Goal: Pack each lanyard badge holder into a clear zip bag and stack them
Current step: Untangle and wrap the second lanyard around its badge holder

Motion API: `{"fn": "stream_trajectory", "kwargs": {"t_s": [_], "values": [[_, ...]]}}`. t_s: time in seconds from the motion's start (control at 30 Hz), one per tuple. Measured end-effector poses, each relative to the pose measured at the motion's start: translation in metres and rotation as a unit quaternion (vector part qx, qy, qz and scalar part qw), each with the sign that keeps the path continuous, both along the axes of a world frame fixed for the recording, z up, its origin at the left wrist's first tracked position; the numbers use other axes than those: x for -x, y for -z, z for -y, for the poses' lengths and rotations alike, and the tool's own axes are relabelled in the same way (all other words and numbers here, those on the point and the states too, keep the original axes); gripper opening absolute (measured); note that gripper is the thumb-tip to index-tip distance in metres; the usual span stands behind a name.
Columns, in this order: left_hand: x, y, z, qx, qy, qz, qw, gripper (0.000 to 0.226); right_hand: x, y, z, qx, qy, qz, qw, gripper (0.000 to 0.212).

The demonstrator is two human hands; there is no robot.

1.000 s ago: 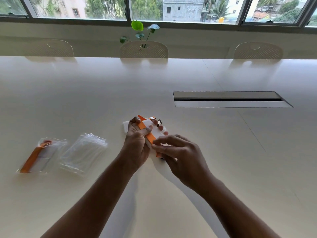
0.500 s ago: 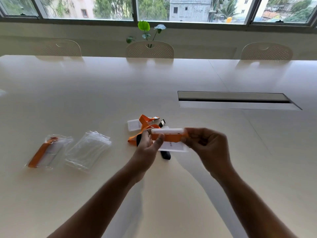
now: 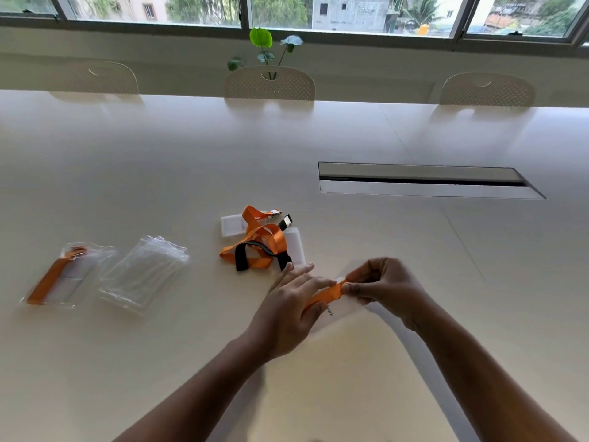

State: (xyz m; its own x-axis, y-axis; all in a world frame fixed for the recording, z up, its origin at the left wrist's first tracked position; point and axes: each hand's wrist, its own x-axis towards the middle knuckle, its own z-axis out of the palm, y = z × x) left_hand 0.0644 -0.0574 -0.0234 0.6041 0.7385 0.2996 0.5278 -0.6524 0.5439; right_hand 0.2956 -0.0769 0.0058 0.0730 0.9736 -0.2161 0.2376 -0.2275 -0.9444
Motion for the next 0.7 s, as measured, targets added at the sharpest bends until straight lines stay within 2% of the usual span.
{"fn": "stream_trajectory", "kwargs": {"t_s": [0.13, 0.3, 0.4, 0.7], "values": [[-0.005, 0.007, 0.002, -0.039, 0.002, -0.035, 0.999, 0.046, 0.001, 0.006, 0.005, -0.041, 0.016, 0.039, 0.998, 0.029], [-0.013, 0.009, 0.004, -0.056, -0.014, -0.035, 0.998, 0.048, 0.001, 0.012, 0.009, -0.083, 0.023, 0.159, 0.983, 0.009], [-0.014, 0.009, 0.005, -0.064, -0.021, -0.042, 0.997, 0.047, 0.0, 0.012, 0.009, -0.108, 0.016, 0.228, 0.968, 0.008], [-0.011, 0.004, 0.004, -0.026, -0.003, -0.044, 0.999, 0.051, 0.005, 0.008, 0.0, -0.093, 0.039, 0.201, 0.974, 0.025]]}}
